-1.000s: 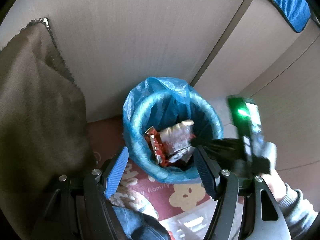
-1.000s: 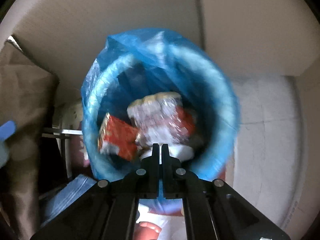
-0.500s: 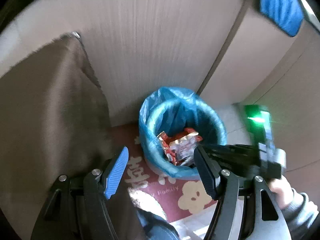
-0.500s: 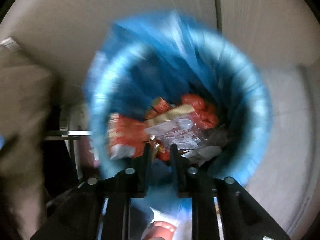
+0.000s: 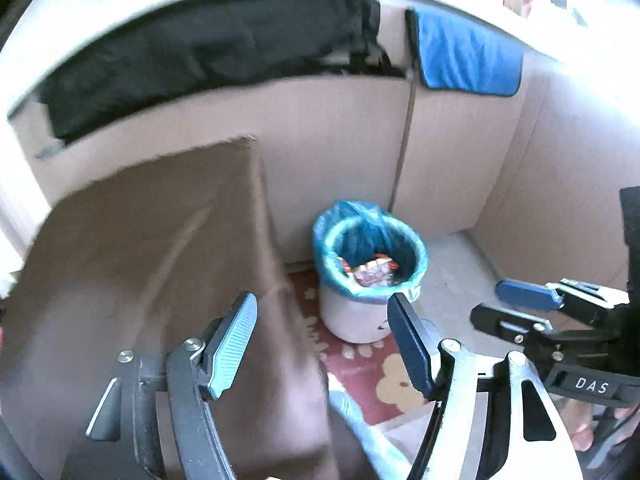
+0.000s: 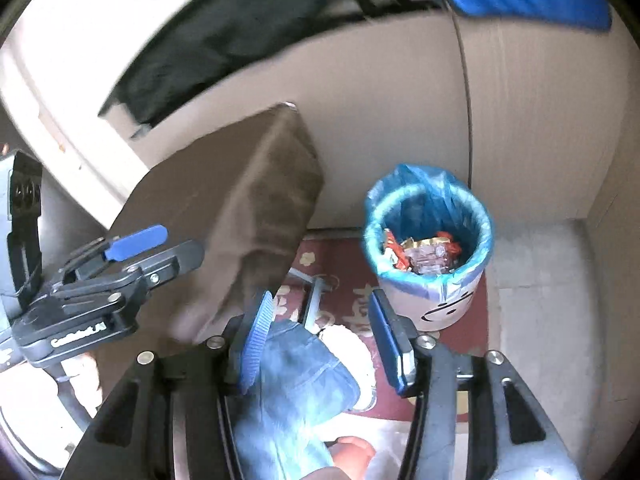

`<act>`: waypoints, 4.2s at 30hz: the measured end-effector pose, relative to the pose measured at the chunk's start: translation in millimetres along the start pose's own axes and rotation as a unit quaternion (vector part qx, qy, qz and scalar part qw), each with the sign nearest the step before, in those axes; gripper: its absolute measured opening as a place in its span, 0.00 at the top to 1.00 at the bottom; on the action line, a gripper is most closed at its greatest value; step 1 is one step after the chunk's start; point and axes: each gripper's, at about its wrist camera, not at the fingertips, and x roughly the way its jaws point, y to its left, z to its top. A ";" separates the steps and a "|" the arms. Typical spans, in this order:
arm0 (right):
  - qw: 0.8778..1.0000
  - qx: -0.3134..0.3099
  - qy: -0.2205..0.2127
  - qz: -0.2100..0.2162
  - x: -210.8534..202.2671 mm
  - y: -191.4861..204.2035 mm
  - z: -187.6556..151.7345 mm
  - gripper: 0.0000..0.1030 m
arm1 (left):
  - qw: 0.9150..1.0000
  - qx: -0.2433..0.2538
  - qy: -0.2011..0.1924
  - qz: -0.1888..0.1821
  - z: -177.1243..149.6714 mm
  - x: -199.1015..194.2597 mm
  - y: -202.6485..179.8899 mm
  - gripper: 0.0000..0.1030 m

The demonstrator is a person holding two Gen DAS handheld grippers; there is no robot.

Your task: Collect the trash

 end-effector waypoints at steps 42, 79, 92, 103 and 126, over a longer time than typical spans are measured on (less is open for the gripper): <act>0.976 -0.087 -0.141 -0.139 -154.7 122.9 -163.7 0.48 | 0.989 -0.063 -0.086 0.105 -134.7 -163.4 -9.5 0.34; 0.975 -0.102 -0.150 -0.125 -157.9 124.6 -164.2 0.48 | 0.979 -0.095 -0.096 0.154 -146.6 -178.6 3.7 0.34; 0.975 -0.102 -0.150 -0.125 -157.9 124.4 -164.3 0.48 | 0.980 -0.090 -0.095 0.152 -146.6 -178.4 5.9 0.34; 0.975 -0.101 -0.150 -0.126 -157.1 126.6 -165.1 0.48 | 0.980 -0.090 -0.095 0.151 -146.4 -178.5 6.1 0.34; 0.976 -0.100 -0.150 -0.123 -158.8 129.9 -166.7 0.48 | 0.981 -0.086 -0.097 0.147 -148.3 -178.8 10.6 0.34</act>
